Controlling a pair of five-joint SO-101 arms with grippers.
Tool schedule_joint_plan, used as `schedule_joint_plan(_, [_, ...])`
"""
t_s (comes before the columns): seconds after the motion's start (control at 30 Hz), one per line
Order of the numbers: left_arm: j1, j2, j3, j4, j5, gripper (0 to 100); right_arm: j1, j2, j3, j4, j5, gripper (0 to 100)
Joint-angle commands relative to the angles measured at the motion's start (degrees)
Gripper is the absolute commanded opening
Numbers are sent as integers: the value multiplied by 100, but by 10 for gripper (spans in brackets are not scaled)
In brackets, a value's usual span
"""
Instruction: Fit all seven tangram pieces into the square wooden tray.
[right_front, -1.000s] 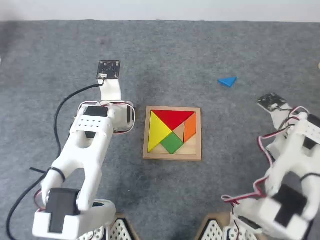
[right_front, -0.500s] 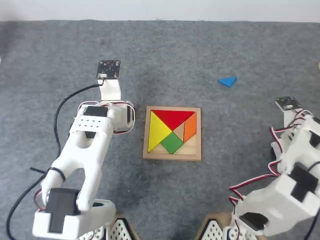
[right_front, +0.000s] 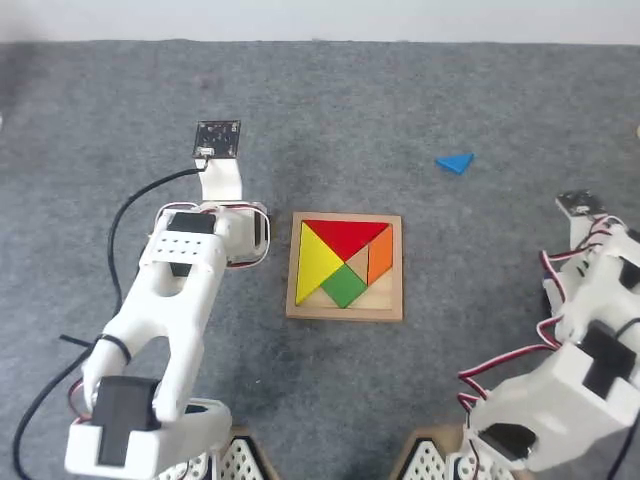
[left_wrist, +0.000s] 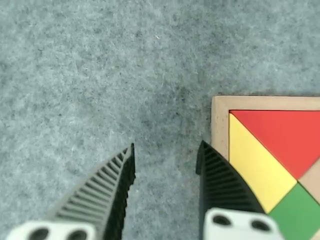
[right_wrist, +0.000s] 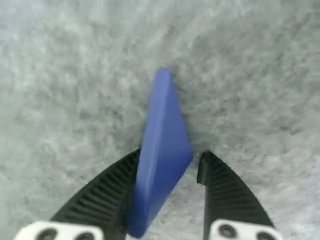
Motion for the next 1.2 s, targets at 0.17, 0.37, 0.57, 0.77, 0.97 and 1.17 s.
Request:
schedule_joint_plan(0.17, [53,-237,-48,-79,-35,203,-787,-136,-308,57,-1556,176])
schedule_joint_plan(0.37, [53,-237,-57,-79,-35,203,-1033,-127,-176,40,-1574,30])
schedule_joint_plan(0.57, [53,-237,-48,-79,-35,203,-1015,-127,-176,22,-1565,7])
schedule_joint_plan(0.77, [53,-237,-40,-88,-35,203,-1015,-286,-237,57,-1582,9])
schedule_joint_plan(0.97, [62,-237,-31,-105,-35,203,-1640,-1429,-299,541,-1565,9])
schedule_joint_plan(1.17, [62,-237,-31,-105,-35,203,-3222,-2721,-299,1191,-1600,9])
